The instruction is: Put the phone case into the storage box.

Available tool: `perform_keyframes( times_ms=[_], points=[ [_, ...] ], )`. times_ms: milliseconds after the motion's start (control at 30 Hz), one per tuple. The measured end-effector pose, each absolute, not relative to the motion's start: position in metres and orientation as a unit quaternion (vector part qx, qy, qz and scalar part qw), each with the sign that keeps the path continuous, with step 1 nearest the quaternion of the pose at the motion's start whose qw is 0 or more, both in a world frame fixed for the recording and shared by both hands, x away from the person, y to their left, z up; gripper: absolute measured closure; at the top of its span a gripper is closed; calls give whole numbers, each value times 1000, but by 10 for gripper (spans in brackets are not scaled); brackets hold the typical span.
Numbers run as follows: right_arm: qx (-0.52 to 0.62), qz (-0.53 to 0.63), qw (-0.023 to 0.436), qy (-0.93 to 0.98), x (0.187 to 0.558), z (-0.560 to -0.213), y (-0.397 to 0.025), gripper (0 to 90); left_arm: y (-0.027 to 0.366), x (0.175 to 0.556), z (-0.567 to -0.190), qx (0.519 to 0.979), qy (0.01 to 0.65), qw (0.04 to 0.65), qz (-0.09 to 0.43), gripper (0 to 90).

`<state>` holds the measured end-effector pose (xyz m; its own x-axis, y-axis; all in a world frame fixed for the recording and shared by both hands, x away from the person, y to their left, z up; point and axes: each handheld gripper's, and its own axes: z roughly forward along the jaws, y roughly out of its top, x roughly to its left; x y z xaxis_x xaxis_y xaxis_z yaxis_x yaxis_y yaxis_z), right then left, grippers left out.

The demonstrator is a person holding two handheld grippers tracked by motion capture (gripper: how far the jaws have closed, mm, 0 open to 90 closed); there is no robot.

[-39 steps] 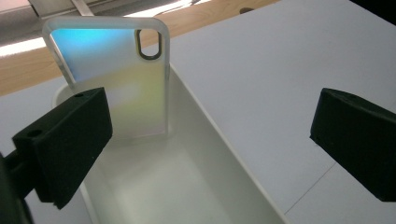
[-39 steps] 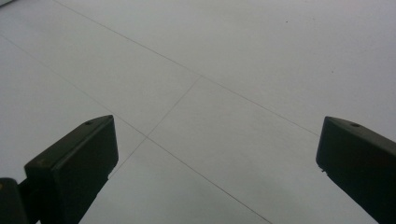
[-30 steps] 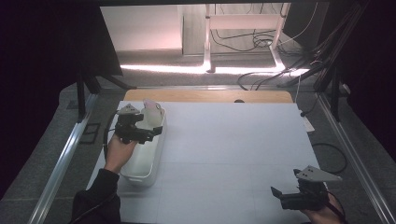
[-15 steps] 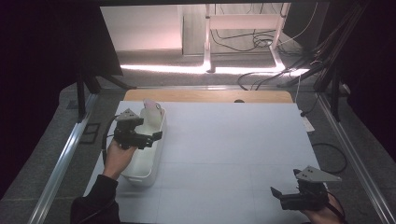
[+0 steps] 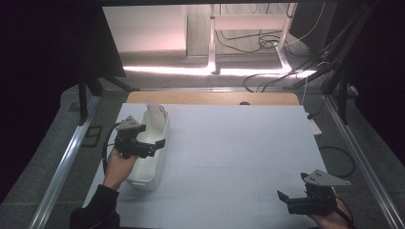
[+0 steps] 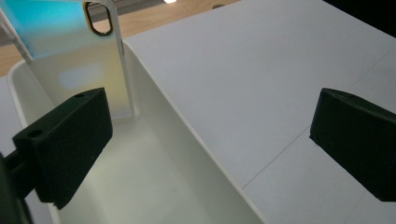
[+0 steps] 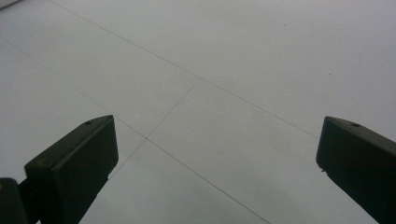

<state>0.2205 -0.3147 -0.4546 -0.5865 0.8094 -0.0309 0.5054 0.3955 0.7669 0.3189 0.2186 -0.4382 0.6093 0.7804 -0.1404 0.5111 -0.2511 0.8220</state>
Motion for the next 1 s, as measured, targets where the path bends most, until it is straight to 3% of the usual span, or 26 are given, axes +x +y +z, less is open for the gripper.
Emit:
perform_keyframes(
  times_ms=[1000],
  points=[
    [409, 373, 205, 807, 221, -455, -315, 0, 218, 280, -440, 776, 406, 459, 151, 0]
  ],
)
